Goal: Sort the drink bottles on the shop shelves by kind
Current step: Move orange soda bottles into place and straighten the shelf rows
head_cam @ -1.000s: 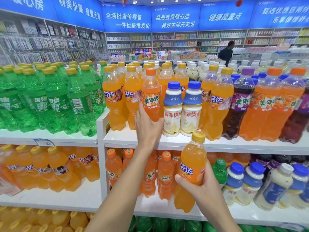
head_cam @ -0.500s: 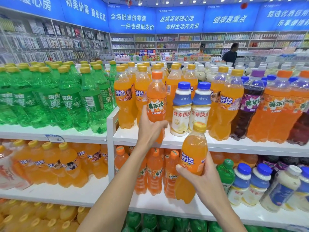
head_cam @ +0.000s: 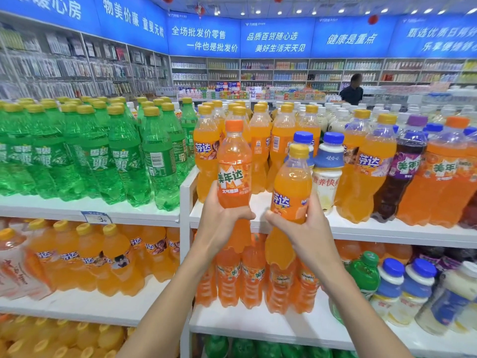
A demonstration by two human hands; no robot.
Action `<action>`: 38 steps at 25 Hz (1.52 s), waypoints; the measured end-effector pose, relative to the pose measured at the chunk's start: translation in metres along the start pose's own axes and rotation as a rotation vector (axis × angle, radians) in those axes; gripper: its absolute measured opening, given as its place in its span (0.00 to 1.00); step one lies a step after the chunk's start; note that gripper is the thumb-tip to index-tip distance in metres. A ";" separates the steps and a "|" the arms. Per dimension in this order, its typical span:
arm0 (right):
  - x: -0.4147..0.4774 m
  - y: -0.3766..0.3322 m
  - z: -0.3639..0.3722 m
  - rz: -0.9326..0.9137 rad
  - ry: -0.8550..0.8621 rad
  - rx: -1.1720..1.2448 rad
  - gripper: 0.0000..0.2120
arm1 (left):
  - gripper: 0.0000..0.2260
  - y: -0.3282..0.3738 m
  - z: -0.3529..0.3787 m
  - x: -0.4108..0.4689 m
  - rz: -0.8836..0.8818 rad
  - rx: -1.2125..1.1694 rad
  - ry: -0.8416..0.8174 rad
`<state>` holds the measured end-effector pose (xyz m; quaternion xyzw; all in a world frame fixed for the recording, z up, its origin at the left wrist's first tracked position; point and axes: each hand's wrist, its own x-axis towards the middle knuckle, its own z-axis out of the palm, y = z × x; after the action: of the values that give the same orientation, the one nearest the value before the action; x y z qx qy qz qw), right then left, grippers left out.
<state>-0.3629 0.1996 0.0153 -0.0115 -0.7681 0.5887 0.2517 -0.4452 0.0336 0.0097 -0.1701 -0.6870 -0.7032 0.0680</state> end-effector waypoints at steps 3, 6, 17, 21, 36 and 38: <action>0.029 -0.010 0.017 -0.038 0.077 -0.038 0.23 | 0.31 0.003 -0.017 -0.001 -0.015 -0.007 0.018; 0.058 -0.017 0.031 -0.039 0.121 -0.068 0.23 | 0.31 0.007 -0.029 -0.002 -0.014 -0.023 0.010; 0.113 -0.004 0.072 -0.064 0.139 -0.164 0.27 | 0.28 0.008 -0.038 0.003 -0.030 -0.066 0.032; 0.119 0.006 0.077 -0.054 0.169 -0.163 0.27 | 0.29 0.005 -0.039 0.000 -0.046 -0.077 0.050; 0.092 0.006 0.065 0.061 0.156 -0.623 0.17 | 0.30 -0.012 -0.038 -0.006 -0.100 -0.082 0.078; 0.092 0.007 0.068 0.060 0.171 -0.633 0.17 | 0.31 -0.012 -0.035 -0.007 -0.100 -0.087 0.068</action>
<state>-0.4721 0.1695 0.0314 -0.1613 -0.8884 0.3248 0.2815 -0.4472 -0.0012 -0.0039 -0.1145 -0.6606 -0.7404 0.0487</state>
